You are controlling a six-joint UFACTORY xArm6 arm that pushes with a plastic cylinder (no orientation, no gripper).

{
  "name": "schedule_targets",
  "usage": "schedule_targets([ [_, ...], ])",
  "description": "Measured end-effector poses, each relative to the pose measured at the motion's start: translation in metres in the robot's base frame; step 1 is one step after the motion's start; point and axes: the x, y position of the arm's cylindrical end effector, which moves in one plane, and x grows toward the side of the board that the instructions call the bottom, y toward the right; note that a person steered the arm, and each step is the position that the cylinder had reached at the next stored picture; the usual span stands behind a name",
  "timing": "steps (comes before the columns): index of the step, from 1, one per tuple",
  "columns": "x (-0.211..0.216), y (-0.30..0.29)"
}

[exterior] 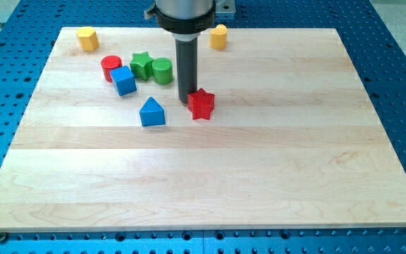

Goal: Place the green circle to the top right corner

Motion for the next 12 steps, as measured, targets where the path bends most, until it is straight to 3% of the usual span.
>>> schedule_targets([
  [2, 0.065, -0.086],
  [3, 0.041, -0.122],
  [5, -0.035, -0.088],
  [7, -0.068, 0.067],
  [9, -0.095, -0.04],
  [11, -0.101, 0.161],
  [12, -0.1, 0.193],
])
